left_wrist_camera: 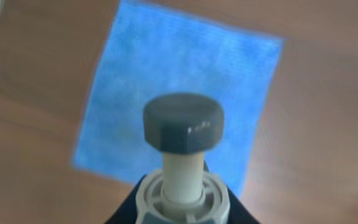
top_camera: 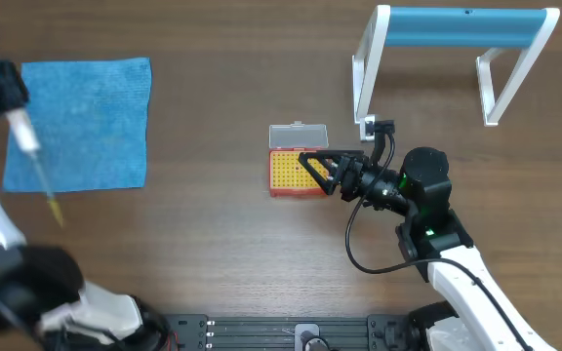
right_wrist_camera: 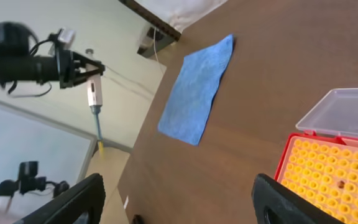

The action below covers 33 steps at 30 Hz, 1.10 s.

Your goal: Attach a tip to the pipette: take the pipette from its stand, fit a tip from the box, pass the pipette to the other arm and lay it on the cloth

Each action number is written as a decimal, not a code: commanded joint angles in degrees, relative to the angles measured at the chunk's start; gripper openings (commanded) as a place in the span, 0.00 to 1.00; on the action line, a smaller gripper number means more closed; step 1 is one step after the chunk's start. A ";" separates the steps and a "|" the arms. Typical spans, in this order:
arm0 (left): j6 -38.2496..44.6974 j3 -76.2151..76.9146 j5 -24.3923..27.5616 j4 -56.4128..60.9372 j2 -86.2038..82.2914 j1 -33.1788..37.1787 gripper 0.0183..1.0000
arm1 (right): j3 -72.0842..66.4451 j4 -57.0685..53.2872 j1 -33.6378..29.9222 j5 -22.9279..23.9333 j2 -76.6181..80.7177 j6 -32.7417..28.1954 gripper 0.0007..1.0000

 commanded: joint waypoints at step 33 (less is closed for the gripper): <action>10.29 35.10 -4.46 -5.84 47.32 -5.97 0.01 | 0.22 -4.13 14.05 16.79 3.56 3.96 0.77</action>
